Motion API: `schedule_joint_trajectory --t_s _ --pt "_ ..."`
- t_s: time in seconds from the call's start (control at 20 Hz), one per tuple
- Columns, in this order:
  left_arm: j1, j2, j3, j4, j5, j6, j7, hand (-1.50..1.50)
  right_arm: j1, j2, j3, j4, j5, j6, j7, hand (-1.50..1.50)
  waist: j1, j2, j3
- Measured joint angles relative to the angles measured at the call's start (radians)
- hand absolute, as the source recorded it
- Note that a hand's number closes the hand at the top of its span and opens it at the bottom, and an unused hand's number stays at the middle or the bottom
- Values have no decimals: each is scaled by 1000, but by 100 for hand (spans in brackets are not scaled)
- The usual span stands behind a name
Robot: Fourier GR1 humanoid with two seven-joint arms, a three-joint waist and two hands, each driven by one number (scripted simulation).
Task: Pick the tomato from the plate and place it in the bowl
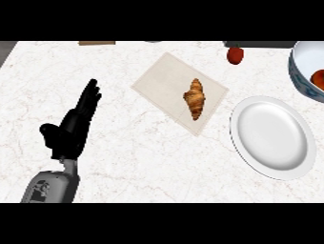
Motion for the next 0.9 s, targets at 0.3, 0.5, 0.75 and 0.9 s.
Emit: schedule_joint_trajectory --t_s 0.3,0.5,0.75,0.9 --pt "23 -7 -4 -13 -9 5 -4 0 57 -54 -73 -6 -108 123 -25 -150 -10 -4 -1" --pt "34 9 12 -22 -1 -13 2 0 120 -63 -91 -34 -169 215 -54 -150 -15 -7 -1" --pt "25 -4 13 -9 -9 -10 -2 0 195 -57 -93 -88 -234 311 -72 -150 -21 -9 -2" --pt "5 -2 22 -11 -13 -8 11 0 240 -40 -77 -129 -260 327 -73 -150 -21 -9 -2"
